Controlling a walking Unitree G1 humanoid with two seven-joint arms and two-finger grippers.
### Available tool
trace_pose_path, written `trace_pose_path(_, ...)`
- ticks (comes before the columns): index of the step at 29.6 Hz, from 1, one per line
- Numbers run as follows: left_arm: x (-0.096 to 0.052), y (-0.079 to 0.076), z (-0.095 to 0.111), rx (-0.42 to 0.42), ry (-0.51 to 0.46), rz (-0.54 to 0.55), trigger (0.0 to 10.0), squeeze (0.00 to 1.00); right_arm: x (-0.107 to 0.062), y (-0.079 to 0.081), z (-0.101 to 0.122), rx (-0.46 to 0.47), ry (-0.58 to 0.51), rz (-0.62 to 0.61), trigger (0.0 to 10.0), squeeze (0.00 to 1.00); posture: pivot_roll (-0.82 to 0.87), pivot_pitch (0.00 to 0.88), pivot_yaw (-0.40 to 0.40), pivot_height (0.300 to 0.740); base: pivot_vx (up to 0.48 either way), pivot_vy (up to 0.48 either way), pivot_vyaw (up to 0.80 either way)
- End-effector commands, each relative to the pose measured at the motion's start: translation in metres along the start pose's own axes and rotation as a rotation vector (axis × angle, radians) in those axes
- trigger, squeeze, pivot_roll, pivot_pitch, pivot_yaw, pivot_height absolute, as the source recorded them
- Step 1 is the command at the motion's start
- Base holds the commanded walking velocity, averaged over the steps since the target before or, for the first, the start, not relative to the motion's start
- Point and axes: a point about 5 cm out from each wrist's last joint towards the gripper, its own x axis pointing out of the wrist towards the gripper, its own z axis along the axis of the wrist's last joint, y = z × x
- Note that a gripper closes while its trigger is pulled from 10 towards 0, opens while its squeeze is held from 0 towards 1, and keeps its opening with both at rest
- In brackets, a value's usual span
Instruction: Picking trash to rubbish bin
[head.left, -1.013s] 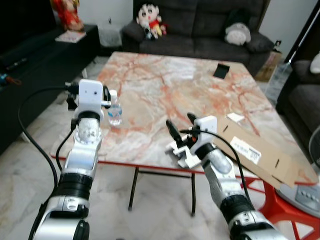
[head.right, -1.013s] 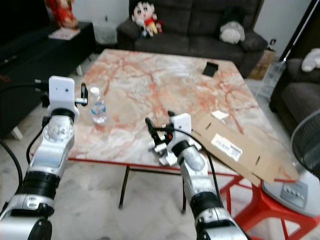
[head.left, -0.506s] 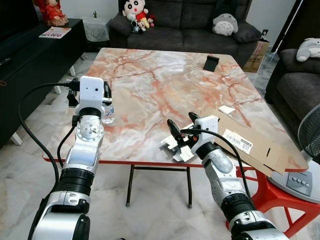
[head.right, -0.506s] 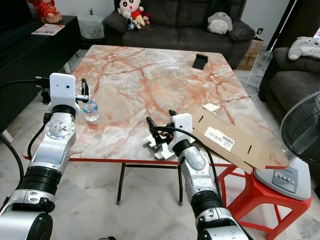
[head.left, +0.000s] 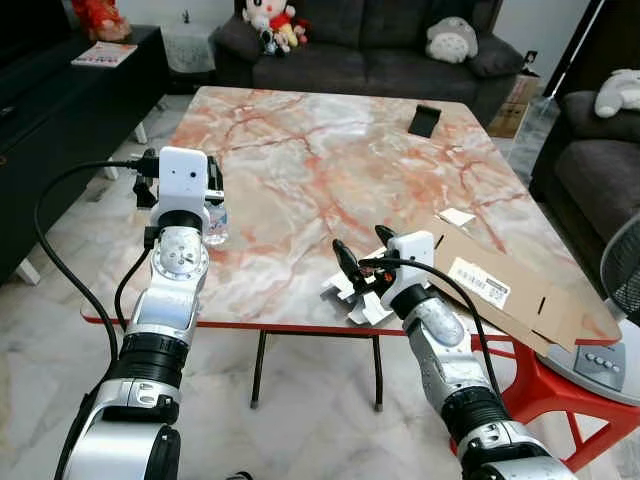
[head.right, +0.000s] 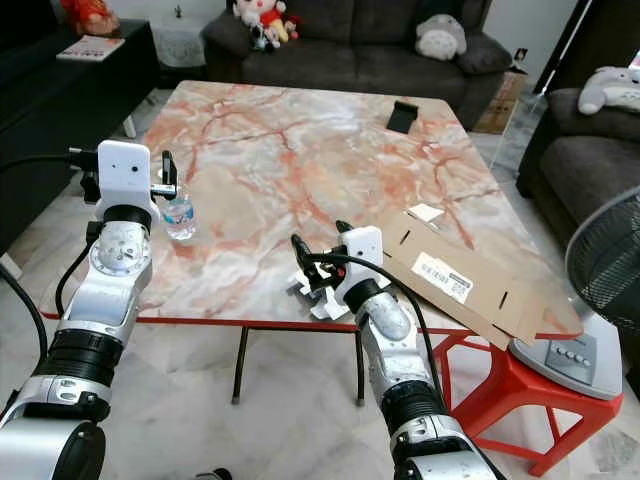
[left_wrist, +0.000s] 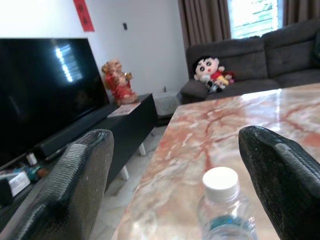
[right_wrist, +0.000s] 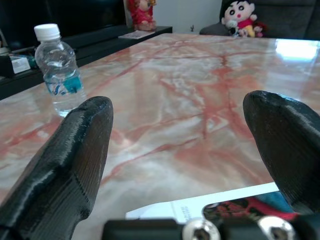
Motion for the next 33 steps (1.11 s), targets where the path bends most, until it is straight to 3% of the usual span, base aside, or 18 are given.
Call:
trace_pose_path(1, 0.0024, -0.0013, 0.0057, 0.011, -0.029, 0.001, 10.0, 0.00, 0.0022, -0.0022, 0.0071, -0.002, -0.022, -0.003, 10.0, 0.00, 0.01, 0.038, -0.081, 0.740, 0.244, 0.000, 0.00)
trace_pose_path(7, 0.0024, -0.0016, 0.0053, 0.012, -0.028, -0.002, 10.0, 0.00, 0.0024, -0.0015, 0.0080, -0.023, -0.025, 0.004, 10.0, 0.00, 0.01, 0.038, -0.081, 0.740, 0.251, 0.000, 0.00)
trace_pose_path(14, 0.0024, -0.0022, 0.0063, 0.012, -0.033, -0.002, 10.0, 0.00, 0.0019, 0.0004, 0.0072, -0.026, -0.024, 0.017, 10.0, 0.00, 0.01, 0.038, -0.081, 0.740, 0.250, 0.000, 0.52)
trace_pose_path(33, 0.0018, -0.0049, 0.0102, 0.017, -0.053, -0.013, 10.0, 0.00, 0.0020, -0.0007, 0.0063, -0.003, -0.019, 0.008, 10.0, 0.00, 0.00, 0.019, -0.074, 0.740, 0.250, 0.000, 0.00)
